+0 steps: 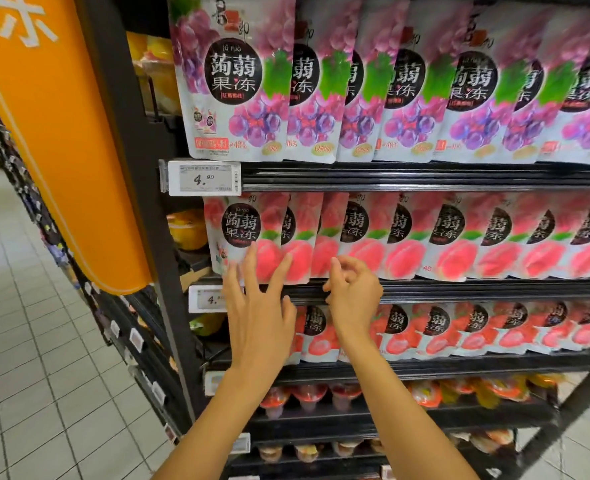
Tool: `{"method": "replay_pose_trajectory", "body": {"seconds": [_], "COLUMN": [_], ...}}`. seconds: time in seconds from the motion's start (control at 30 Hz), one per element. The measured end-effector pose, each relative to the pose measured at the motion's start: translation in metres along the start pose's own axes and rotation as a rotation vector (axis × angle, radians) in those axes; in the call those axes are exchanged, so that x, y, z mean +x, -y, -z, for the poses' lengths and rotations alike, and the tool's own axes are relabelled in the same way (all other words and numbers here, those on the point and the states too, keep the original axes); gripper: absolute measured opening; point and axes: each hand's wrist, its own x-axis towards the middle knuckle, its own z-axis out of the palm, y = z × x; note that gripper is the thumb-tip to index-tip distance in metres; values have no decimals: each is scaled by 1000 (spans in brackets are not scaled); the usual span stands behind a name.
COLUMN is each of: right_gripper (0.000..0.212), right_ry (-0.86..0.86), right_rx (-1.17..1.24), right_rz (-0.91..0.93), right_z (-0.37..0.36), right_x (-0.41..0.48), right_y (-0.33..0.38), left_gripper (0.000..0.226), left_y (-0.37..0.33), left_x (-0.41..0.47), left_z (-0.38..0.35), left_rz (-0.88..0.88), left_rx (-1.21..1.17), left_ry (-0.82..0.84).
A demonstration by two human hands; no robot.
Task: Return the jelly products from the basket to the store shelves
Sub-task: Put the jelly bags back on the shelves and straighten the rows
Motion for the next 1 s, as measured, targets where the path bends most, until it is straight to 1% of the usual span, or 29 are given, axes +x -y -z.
{"method": "replay_pose_trajectory", "body": {"seconds": [0.03, 0.1, 0.13, 0.2, 0.27, 0.33, 0.47, 0.5, 0.57, 0.6, 0.67, 0.8, 0.93, 1.0], "right_gripper": [12, 21, 21, 21, 28, 33, 7, 7, 19, 23, 23, 21, 14, 12], "right_ry": [3, 3, 3, -30, -78, -80, -38, -56, -130, -152, -137, -64, -67, -36], "right_rx": [0, -4, -14, -60, -109, -132, -69, -42, 7, 26, 26, -26, -47, -32], "right_rz": [-1, -2, -1, 4, 12, 11, 16, 11, -1, -7, -13, -7, -34, -34], "right_z": [0, 2, 4, 9, 16, 22, 32, 36, 44, 48, 54, 59, 72, 79], "right_x": [2, 5, 6, 9, 12, 15, 18, 19, 21, 23, 29, 38, 44, 48], "right_y": [0, 0, 0, -3, -7, -9, -12, -14, -21, -23, -25, -25, -31, -33], "left_gripper": [69, 70, 70, 71, 70, 70, 72, 72, 72, 72, 70, 66, 68, 69], "left_y": [-3, -7, -8, -9, -11, -13, -16, -15, -16, -19, -31, -64, -83, -91], "left_x": [-1, -3, -3, -3, -2, 0, -1, -1, -2, -2, -3, -6, -11, -13], "left_z": [-3, -7, -10, -13, -16, -20, -24, -25, -25, -25, -29, -43, -59, -65], "left_rz": [-3, -12, -7, -6, -13, -19, -25, -19, -20, -43, -123, -243, -233, -242], "left_rx": [32, 83, 103, 146, 172, 173, 169, 164, 138, 118, 80, 15, 6, -3], "left_ry": [9, 20, 18, 5, 1, 4, 3, -10, -56, -79, -99, -60, 12, 39]}}
